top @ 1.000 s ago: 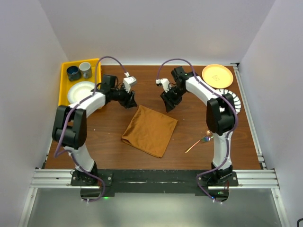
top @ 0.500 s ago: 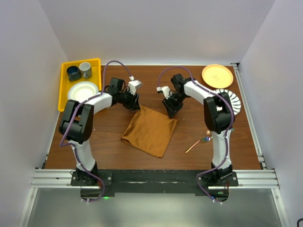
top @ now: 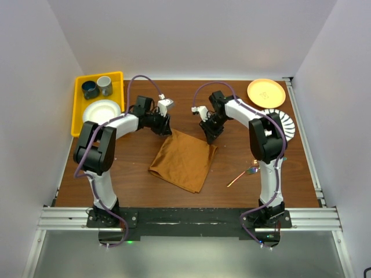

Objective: Fold the napkin into a case and place the utensils inside
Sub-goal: Smooth out the square-folded napkin at the center of the board.

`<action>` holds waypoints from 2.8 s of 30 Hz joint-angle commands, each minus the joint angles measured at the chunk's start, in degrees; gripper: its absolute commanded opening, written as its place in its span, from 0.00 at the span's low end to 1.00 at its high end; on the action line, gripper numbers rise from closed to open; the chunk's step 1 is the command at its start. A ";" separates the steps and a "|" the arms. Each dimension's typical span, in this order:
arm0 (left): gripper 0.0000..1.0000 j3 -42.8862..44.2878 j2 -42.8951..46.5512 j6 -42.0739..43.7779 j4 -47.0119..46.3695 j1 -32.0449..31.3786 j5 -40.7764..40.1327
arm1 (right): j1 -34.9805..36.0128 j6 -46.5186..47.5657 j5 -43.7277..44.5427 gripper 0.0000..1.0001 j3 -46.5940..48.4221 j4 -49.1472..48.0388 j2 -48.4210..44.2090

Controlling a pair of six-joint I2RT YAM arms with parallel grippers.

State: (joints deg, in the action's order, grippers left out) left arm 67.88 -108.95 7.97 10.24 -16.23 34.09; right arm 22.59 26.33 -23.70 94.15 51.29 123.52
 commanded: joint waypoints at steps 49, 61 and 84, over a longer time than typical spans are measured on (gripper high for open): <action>1.00 -11.81 16.52 -24.38 -27.29 6.83 24.16 | 0.09 -12.43 -20.58 0.61 -3.43 1.20 -14.89; 1.00 -10.22 -2.58 -41.18 -42.67 0.94 19.54 | -2.02 -17.36 -21.83 0.72 -10.39 -9.19 -4.01; 1.00 -10.04 10.41 -12.75 -6.86 4.36 33.75 | -5.98 -12.09 -18.74 0.69 -1.95 -2.34 -2.48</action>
State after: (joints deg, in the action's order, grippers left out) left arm 58.61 -106.83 -25.87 -17.85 -11.97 60.18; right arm 16.64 10.44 -44.97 89.21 46.89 123.42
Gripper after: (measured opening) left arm 0.997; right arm 0.678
